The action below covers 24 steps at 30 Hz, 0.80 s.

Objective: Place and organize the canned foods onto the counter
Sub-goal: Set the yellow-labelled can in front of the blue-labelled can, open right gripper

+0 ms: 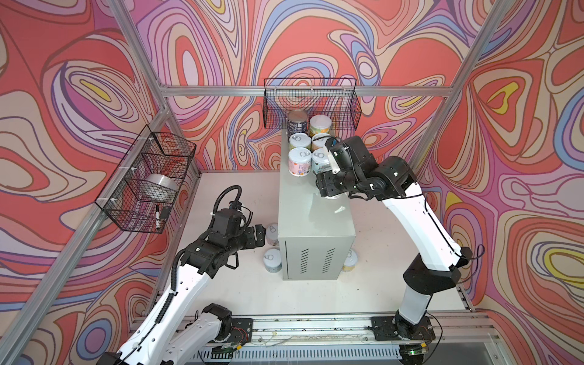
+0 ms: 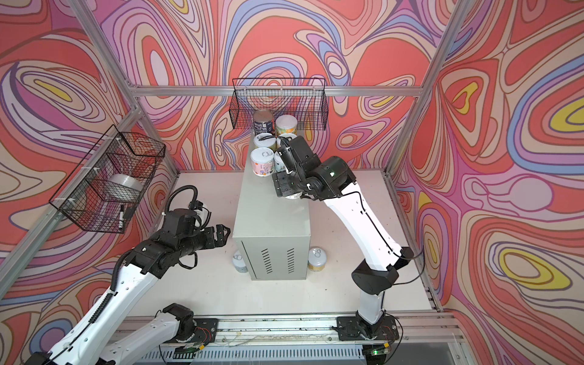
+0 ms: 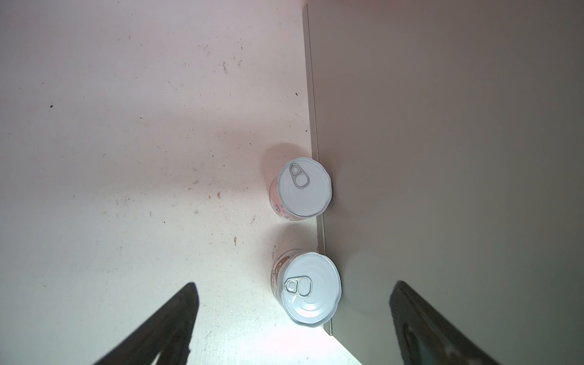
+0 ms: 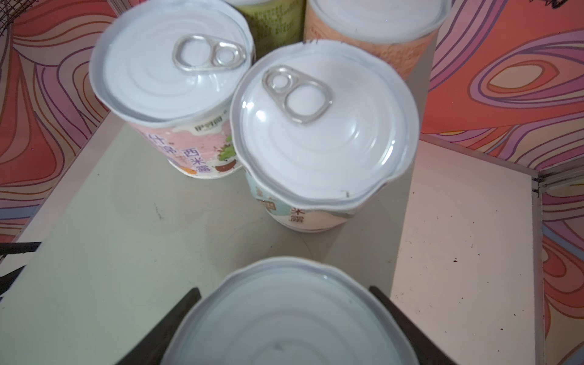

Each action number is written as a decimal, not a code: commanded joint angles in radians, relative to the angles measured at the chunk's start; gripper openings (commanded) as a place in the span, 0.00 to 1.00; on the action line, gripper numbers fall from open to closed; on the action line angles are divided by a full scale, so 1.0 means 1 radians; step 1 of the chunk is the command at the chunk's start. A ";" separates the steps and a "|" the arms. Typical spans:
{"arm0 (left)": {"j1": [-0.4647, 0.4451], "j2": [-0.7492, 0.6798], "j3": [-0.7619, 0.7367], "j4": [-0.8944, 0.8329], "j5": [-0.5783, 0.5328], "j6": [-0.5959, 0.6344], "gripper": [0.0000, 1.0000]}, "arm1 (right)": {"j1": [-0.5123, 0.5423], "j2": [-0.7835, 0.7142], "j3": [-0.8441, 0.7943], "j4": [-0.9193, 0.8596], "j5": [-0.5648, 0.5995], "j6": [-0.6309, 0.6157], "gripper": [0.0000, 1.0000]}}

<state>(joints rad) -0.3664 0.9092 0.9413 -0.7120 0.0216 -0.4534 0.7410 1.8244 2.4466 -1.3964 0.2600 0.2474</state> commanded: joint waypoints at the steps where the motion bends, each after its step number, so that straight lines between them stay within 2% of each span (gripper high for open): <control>1: 0.004 -0.019 -0.006 0.014 -0.019 -0.004 0.96 | 0.006 0.006 0.025 0.028 -0.015 -0.003 0.89; 6: 0.004 -0.024 -0.016 0.026 -0.024 -0.005 0.96 | 0.006 -0.020 0.044 0.063 -0.019 -0.005 0.94; 9: 0.004 -0.019 -0.009 0.026 -0.021 -0.001 0.96 | 0.006 -0.077 0.039 0.114 -0.061 -0.013 0.94; 13: 0.003 -0.026 -0.006 0.032 -0.027 0.001 0.96 | 0.006 -0.172 -0.038 0.210 -0.095 0.002 0.94; 17: 0.004 -0.029 -0.008 0.038 -0.032 0.000 0.96 | 0.006 -0.240 -0.094 0.224 -0.059 0.011 0.93; 19: 0.003 -0.023 -0.006 0.040 -0.029 0.000 0.96 | 0.006 -0.266 -0.125 0.212 -0.055 0.009 0.91; 24: 0.004 -0.014 -0.003 0.044 -0.025 0.000 0.96 | 0.005 -0.361 -0.300 0.261 -0.086 0.031 0.72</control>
<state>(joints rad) -0.3664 0.8921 0.9363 -0.6857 0.0059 -0.4530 0.7410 1.4681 2.2200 -1.1603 0.1890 0.2592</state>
